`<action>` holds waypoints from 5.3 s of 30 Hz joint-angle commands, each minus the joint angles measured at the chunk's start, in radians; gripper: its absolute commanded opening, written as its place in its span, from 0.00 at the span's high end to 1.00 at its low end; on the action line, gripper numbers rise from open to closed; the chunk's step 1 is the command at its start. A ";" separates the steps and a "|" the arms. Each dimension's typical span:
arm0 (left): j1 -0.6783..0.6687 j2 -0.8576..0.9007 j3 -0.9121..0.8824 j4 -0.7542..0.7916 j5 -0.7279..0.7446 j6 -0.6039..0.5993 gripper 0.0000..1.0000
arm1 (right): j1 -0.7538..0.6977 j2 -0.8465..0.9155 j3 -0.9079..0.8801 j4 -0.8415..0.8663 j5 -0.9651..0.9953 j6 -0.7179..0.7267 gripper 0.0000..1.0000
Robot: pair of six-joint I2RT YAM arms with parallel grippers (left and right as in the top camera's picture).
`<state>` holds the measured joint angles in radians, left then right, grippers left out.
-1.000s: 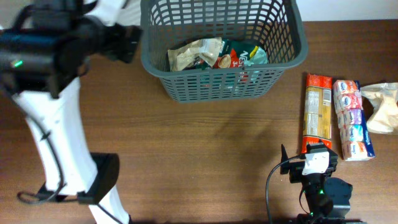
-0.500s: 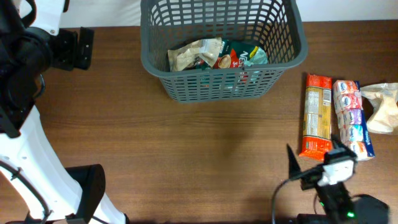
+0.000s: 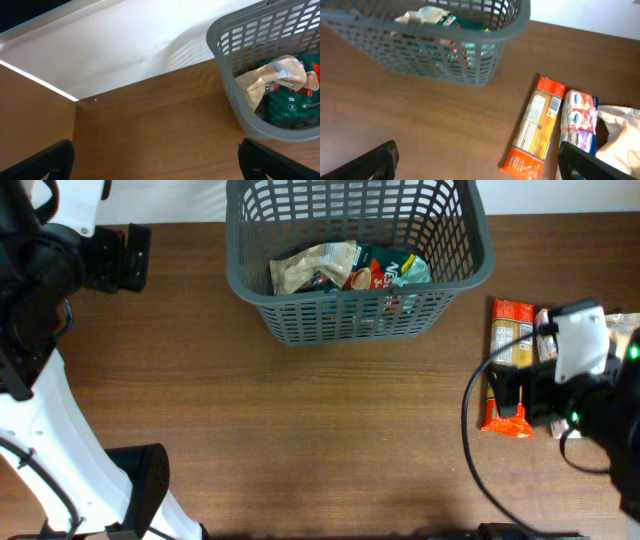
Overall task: Pack container
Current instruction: 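Reach the right gripper to the spaghetti pack and grasp it, then carry the spaghetti pack over the basket and release it inside, then move the right gripper to the pink tissue multipack and grasp it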
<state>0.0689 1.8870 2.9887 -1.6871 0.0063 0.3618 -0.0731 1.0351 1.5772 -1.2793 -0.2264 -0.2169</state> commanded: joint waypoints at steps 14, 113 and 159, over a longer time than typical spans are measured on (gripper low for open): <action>0.005 0.002 0.004 0.000 -0.007 -0.010 0.01 | -0.268 0.644 0.032 0.050 0.108 0.168 0.01; 0.005 0.002 0.004 0.000 -0.007 -0.010 0.01 | 0.332 1.072 0.619 0.517 -0.185 -0.653 0.96; 0.005 0.002 0.004 0.000 -0.007 -0.010 0.01 | -0.129 0.579 0.599 0.313 0.402 -0.109 0.21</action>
<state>0.0689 1.8896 2.9887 -1.6871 0.0063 0.3618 -0.0555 1.6638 2.2173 -0.9463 0.2249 -0.4244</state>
